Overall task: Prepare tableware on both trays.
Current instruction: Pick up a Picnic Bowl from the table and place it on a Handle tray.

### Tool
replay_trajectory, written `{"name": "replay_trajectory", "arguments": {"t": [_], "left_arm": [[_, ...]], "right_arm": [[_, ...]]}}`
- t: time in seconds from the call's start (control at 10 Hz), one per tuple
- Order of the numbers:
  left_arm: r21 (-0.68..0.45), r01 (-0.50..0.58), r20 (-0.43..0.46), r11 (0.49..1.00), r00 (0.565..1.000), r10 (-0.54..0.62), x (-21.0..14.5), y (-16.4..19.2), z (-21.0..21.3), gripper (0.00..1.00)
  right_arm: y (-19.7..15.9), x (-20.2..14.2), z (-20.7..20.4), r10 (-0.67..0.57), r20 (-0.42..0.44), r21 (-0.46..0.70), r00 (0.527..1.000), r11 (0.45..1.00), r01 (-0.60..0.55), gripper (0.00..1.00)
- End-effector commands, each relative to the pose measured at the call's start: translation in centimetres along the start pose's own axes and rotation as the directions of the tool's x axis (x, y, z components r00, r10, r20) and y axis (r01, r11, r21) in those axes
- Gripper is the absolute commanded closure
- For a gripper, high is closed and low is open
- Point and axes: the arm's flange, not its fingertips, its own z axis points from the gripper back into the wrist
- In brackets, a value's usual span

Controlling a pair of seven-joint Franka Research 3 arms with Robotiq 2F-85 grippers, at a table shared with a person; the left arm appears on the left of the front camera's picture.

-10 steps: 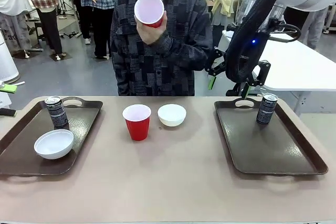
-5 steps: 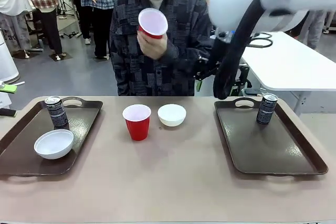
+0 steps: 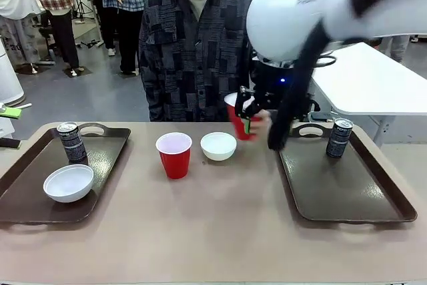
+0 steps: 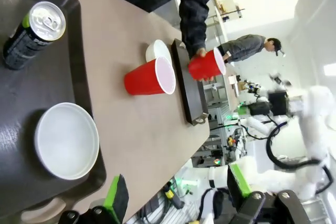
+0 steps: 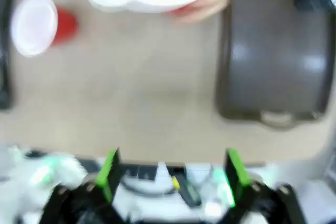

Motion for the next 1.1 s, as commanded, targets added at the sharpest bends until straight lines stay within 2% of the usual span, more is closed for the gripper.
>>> {"name": "replay_trajectory", "arguments": {"t": [0.0, 0.1, 0.6, 0.7, 1.0], "left_arm": [[-0.024, 0.009, 0.01, 1.0, 1.0, -0.009, 0.1, -0.1, -0.1, 0.0], [-0.024, 0.009, 0.01, 1.0, 1.0, -0.009, 0.1, -0.1, -0.1, 0.0], [-0.024, 0.009, 0.01, 1.0, 1.0, -0.009, 0.1, -0.1, -0.1, 0.0], [-0.024, 0.009, 0.01, 1.0, 1.0, -0.009, 0.1, -0.1, -0.1, 0.0], [-0.024, 0.009, 0.01, 1.0, 1.0, -0.009, 0.1, -0.1, -0.1, 0.0]], "right_arm": [[-2.4, -4.3, 2.2, -0.003, -0.007, 0.007, 1.0, 1.0, 0.003, 0.0], [-2.5, -4.0, 1.3, -0.011, -0.045, 0.019, 0.999, 1.0, 0.012, 0.0], [-2.8, -2.9, -0.1, -0.016, -0.077, 0.062, 0.997, 0.998, 0.021, 0.0], [-2.8, -1.7, -0.1, -0.02, -0.051, 0.076, 0.998, 0.997, 0.024, 0.0], [-2.7, 5.2, -2.8, -0.05, 0.0, 0.123, 0.999, 0.991, 0.05, 0.0]]}}
